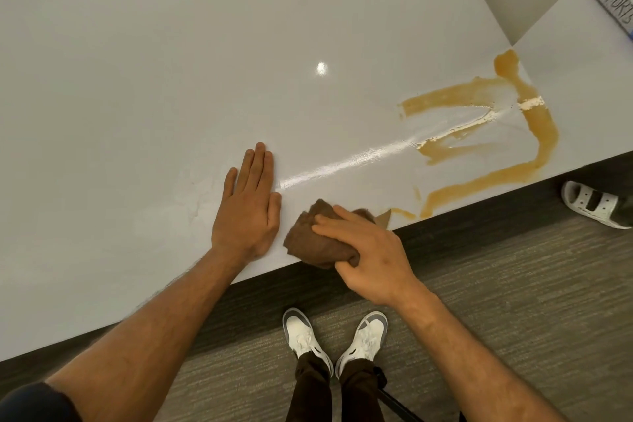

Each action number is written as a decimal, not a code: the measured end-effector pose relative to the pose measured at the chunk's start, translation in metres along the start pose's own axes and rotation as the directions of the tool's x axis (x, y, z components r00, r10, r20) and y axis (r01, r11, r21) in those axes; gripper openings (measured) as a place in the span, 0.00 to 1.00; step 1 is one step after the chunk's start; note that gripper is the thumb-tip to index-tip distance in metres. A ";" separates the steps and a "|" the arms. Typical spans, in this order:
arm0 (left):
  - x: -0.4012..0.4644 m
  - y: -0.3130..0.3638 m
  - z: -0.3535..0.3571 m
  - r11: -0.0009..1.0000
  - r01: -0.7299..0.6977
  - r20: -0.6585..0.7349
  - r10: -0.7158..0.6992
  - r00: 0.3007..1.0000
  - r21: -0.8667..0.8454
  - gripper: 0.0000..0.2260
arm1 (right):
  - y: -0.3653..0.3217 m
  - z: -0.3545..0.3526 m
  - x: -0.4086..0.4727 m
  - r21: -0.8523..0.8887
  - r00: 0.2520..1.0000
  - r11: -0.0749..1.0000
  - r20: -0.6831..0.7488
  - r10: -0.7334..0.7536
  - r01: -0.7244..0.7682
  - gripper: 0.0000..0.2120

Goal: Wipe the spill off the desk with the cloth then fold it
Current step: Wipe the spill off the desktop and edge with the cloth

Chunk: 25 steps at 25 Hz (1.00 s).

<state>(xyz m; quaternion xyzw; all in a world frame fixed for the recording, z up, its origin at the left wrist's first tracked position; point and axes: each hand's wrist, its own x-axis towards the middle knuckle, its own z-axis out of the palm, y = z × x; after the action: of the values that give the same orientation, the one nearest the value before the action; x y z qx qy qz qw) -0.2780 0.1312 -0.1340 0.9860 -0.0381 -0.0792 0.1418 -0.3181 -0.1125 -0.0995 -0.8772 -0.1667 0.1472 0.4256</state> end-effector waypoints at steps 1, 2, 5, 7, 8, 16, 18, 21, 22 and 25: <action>0.000 0.000 0.000 1.000 -0.002 -0.003 0.002 1.000 -0.003 0.30 | -0.001 -0.003 -0.008 0.098 0.999 0.994 -0.016 0.039 -0.037 0.31; 0.000 0.000 0.000 1.000 -0.003 -0.006 0.003 1.000 -0.003 0.30 | -0.003 -0.008 -0.014 0.234 0.993 0.967 -0.034 0.110 -0.099 0.31; 0.000 -0.001 0.001 1.000 0.004 -0.007 -0.004 1.000 0.006 0.30 | -0.004 -0.032 -0.015 0.580 0.909 0.797 -0.221 0.352 -0.168 0.30; 0.000 0.000 0.001 1.000 0.001 -0.011 -0.001 1.000 0.002 0.30 | -0.001 -0.056 -0.009 0.581 0.794 0.807 -0.439 0.420 -0.106 0.30; 0.000 0.001 0.001 1.000 0.001 -0.012 -0.001 1.000 0.001 0.30 | 0.001 -0.065 -0.005 0.526 0.747 0.845 -0.521 0.413 -0.099 0.30; -0.001 0.002 0.000 1.000 0.015 -0.001 -0.015 1.000 -0.003 0.30 | 0.036 -0.044 0.031 -0.257 0.850 0.846 -0.393 0.351 -0.468 0.44; 0.000 0.002 0.000 1.000 0.017 0.004 -0.017 1.000 -0.006 0.30 | 0.036 -0.034 0.036 -0.266 0.847 0.848 -0.420 0.327 -0.459 0.44; -0.001 0.001 0.000 1.000 0.014 0.011 -0.014 1.000 0.000 0.30 | 0.016 -0.010 0.049 -0.323 0.890 0.862 -0.373 0.263 -0.390 0.44; -0.001 0.001 0.000 1.000 0.011 0.007 -0.011 1.000 0.001 0.30 | 0.006 0.001 0.051 -0.338 0.912 0.875 -0.339 0.230 -0.346 0.44; -0.001 -0.001 0.002 1.000 0.005 0.014 -0.005 1.000 -0.009 0.29 | -0.022 0.035 0.044 -0.288 0.963 0.940 -0.245 0.113 -0.183 0.42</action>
<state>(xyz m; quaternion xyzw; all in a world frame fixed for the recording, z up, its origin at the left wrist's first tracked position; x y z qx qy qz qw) -0.2788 0.1316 -0.1361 0.9848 -0.0362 -0.0869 0.1459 -0.2966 -0.0564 -0.1078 -0.9537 -0.0716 0.0508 0.2875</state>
